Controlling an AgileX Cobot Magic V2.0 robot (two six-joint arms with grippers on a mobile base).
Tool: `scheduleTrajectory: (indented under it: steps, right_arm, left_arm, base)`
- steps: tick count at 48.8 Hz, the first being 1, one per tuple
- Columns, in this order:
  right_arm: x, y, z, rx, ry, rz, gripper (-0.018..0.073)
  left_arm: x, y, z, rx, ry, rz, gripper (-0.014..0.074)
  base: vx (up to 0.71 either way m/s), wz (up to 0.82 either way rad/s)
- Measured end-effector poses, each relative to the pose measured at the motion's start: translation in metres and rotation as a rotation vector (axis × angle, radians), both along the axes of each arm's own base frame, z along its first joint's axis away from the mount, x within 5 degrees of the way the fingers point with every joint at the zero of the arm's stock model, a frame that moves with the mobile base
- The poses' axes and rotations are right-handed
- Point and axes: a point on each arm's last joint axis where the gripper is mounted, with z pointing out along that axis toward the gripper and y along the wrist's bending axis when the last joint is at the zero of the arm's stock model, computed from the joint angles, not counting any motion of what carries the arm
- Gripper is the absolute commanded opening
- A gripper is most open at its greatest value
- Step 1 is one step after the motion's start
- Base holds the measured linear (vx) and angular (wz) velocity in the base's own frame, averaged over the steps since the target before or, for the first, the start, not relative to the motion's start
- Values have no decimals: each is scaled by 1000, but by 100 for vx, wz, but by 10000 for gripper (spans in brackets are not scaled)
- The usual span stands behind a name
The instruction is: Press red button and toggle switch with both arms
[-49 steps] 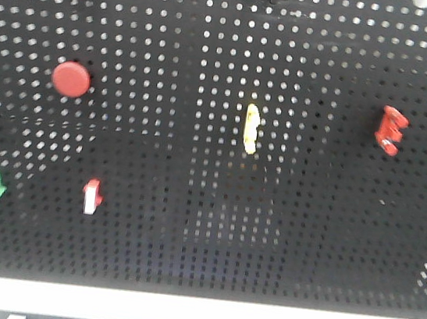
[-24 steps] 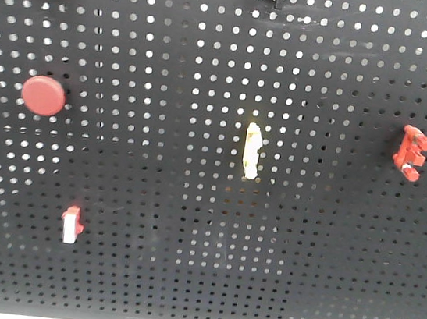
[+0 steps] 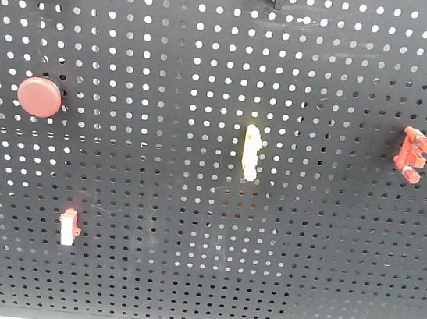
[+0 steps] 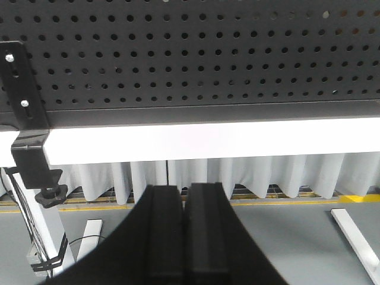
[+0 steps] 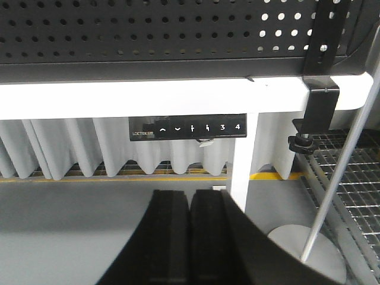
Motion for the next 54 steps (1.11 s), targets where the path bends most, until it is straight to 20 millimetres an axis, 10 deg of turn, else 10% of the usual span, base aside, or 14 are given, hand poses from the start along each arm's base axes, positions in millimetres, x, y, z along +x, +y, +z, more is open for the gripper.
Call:
scheduleTrajectory:
  steps: [54]
  right_arm:
    - [4,2,39,27,-437,25,0]
  left_arm:
    - [-2,3,44,-47,-489,31,2]
  base:
    - [0,0]
